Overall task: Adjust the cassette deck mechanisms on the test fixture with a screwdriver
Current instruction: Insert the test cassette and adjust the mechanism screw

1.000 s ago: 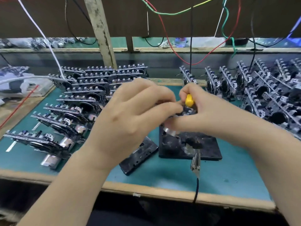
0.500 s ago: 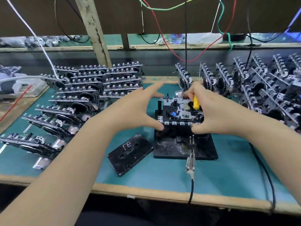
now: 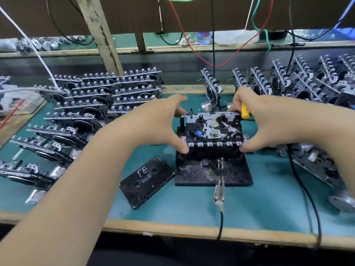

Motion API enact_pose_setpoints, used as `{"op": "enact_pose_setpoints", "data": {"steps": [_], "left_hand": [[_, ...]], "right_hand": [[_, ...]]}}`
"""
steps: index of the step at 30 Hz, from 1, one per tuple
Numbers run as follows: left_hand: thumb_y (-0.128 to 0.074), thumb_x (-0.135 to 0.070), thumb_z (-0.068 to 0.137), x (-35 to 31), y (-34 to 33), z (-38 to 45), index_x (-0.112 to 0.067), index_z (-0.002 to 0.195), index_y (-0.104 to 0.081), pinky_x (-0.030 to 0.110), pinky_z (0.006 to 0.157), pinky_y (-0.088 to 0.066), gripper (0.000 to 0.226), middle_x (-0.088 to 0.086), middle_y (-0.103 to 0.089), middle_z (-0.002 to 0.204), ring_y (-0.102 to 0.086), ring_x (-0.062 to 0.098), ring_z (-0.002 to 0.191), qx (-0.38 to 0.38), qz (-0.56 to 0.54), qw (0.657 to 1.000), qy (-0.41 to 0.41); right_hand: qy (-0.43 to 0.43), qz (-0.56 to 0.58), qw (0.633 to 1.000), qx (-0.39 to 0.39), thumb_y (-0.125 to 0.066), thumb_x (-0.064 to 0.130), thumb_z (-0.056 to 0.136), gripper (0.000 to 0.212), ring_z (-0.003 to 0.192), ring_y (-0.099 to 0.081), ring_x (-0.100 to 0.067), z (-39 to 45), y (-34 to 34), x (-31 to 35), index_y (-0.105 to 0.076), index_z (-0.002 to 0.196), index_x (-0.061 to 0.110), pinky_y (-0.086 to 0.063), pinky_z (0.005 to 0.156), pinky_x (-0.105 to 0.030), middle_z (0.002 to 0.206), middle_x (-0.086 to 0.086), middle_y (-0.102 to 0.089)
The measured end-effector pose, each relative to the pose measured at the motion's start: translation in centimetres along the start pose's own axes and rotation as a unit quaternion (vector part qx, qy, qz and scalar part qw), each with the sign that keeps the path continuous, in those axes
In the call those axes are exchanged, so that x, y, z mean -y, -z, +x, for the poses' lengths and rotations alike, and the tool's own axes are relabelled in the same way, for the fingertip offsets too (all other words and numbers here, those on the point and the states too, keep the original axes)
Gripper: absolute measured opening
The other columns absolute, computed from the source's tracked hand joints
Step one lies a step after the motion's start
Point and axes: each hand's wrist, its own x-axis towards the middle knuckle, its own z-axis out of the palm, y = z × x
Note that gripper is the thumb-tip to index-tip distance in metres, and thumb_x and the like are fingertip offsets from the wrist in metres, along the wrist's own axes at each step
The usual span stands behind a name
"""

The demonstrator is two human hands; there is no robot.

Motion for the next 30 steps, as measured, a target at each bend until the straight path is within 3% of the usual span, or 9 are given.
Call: {"op": "enact_pose_setpoints", "data": {"steps": [4,9,12,14,19,22,24,26,30], "left_hand": [[-0.091,-0.048,0.062,-0.4,-0.2,-0.6,-0.033,0.158,-0.018,0.027,0.104,-0.036,0.122,-0.022,-0.047,0.149,-0.045,0.006,0.134,-0.018,-0.004,1.0,0.001],[-0.075,-0.054,0.076,0.0,-3.5,-5.8,-0.038,0.157,-0.015,0.032,0.116,-0.03,0.101,-0.018,-0.033,0.158,-0.035,0.006,0.139,-0.113,0.016,0.993,-0.008],[-0.066,-0.074,0.069,1.6,-6.0,-9.2,-0.033,0.157,-0.006,0.036,0.113,-0.035,0.115,-0.012,-0.029,0.156,-0.027,0.014,0.143,-0.022,0.104,0.988,0.11],[-0.072,-0.068,0.073,2.7,-6.6,-10.2,-0.032,0.158,-0.008,0.036,0.11,-0.038,0.112,-0.012,-0.037,0.149,-0.033,0.014,0.139,-0.004,0.102,0.984,0.144],[-0.078,-0.075,0.049,3.1,-1.5,-12.0,-0.051,0.118,-0.06,0.04,0.092,-0.056,0.075,-0.025,-0.067,0.106,-0.067,-0.003,0.095,-0.139,-0.133,0.979,0.072],[-0.074,-0.076,0.058,0.0,1.1,-8.8,-0.046,0.104,-0.066,0.04,0.083,-0.059,0.056,-0.023,-0.068,0.105,-0.069,-0.001,0.091,-0.242,-0.154,0.958,-0.022],[-0.077,-0.062,0.069,-2.4,1.5,-5.2,-0.042,0.1,-0.065,0.036,0.092,-0.054,0.038,-0.02,-0.067,0.111,-0.062,-0.001,0.103,-0.223,-0.116,0.963,-0.095],[-0.081,-0.043,0.079,-3.9,1.0,-2.2,-0.032,0.105,-0.067,0.033,0.1,-0.044,0.032,-0.011,-0.066,0.119,-0.057,0.005,0.112,-0.148,-0.07,0.975,-0.149],[-0.074,-0.03,0.089,-2.9,-1.1,0.1,-0.018,0.112,-0.069,0.02,0.099,-0.035,0.027,0.0,-0.066,0.124,-0.051,0.008,0.114,-0.114,-0.018,0.976,-0.187]], "right_hand": [[-0.003,-0.005,1.0,0.006,-0.094,0.047,0.056,0.082,0.067,-0.057,-0.002,0.4,0.1,0.1,-0.023,0.094,0.036,-0.037,0.057,-0.025,0.125,0.005,-0.059],[-0.019,0.001,1.0,0.009,-0.095,0.044,0.056,0.081,0.072,-0.054,-0.007,0.3,0.0,0.2,-0.028,0.1,0.034,-0.043,0.059,-0.031,0.111,0.007,-0.059],[-0.018,0.002,1.0,-0.008,-0.095,0.043,0.057,0.08,0.065,-0.043,-0.001,0.0,-0.1,0.3,-0.031,0.103,0.032,-0.026,0.051,-0.024,0.083,0.016,-0.048],[-0.019,0.005,1.0,-0.012,-0.095,0.043,0.057,0.079,0.062,-0.043,-0.001,-0.1,-0.1,0.5,-0.031,0.101,0.032,-0.025,0.05,-0.023,0.082,0.016,-0.046],[-0.019,0.017,1.0,-0.003,-0.095,0.042,0.059,0.078,0.054,-0.056,0.01,0.0,-0.3,0.0,-0.032,0.104,0.032,-0.032,0.054,-0.026,0.121,0.005,-0.057],[-0.021,0.024,0.999,-0.012,-0.095,0.043,0.058,0.078,0.062,-0.062,0.003,0.0,-0.2,0.1,-0.032,0.102,0.034,-0.044,0.057,-0.032,0.125,0.002,-0.057],[-0.019,0.037,0.999,-0.019,-0.096,0.042,0.057,0.078,0.075,-0.063,-0.002,-0.2,-0.1,0.3,-0.033,0.102,0.032,-0.052,0.065,-0.031,0.116,0.004,-0.058],[-0.002,0.055,0.998,-0.02,-0.095,0.038,0.061,0.074,0.078,-0.057,0.016,-0.8,-0.1,0.2,-0.034,0.102,0.028,-0.044,0.066,-0.01,0.103,0.014,-0.056],[0.023,0.147,0.987,-0.066,-0.081,0.033,0.076,0.055,0.119,-0.056,0.005,-3.4,-0.7,0.1,-0.03,0.094,0.041,-0.046,0.095,-0.024,0.151,0.011,-0.048]]}}
